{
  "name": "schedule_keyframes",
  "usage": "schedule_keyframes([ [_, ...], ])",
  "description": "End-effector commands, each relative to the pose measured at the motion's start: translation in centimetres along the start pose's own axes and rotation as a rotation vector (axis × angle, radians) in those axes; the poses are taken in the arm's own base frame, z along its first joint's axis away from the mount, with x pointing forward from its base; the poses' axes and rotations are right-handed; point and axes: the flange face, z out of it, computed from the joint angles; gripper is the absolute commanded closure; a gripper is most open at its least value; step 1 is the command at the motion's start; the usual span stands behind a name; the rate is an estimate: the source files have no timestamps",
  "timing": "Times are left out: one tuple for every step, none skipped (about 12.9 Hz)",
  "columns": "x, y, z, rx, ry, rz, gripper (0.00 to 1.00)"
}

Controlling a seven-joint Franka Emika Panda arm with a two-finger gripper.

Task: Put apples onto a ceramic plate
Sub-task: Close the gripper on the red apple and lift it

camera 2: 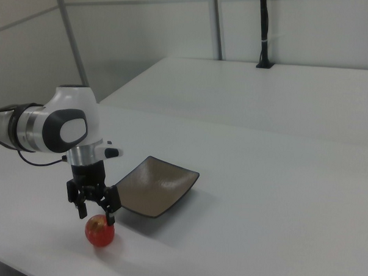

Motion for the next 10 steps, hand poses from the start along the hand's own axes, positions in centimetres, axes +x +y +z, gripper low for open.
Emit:
schedule_keyframes([
  [0.2, -1.5, 1.7, 0.006, 0.021, -0.027, 0.0],
  [0.5, -2.0, 2.0, 0.004, 0.025, -0.035, 0.0],
  [0.8, -2.4, 2.6, 0.003, 0.021, -0.043, 0.0],
  [0.9, -2.6, 2.9, 0.003, 0.018, -0.045, 0.0],
  [1.1, -2.6, 3.2, 0.003, 0.011, -0.047, 0.02],
  [1.1, -2.7, 3.4, 0.002, 0.007, -0.051, 0.2],
  [1.2, -3.0, 3.7, 0.001, 0.0, -0.056, 0.36],
  [1.4, -3.0, 3.7, 0.002, 0.009, -0.056, 0.48],
  [1.5, -3.0, 3.6, 0.003, 0.023, -0.056, 0.54],
  [1.5, -3.0, 3.6, 0.003, 0.023, -0.056, 0.54],
])
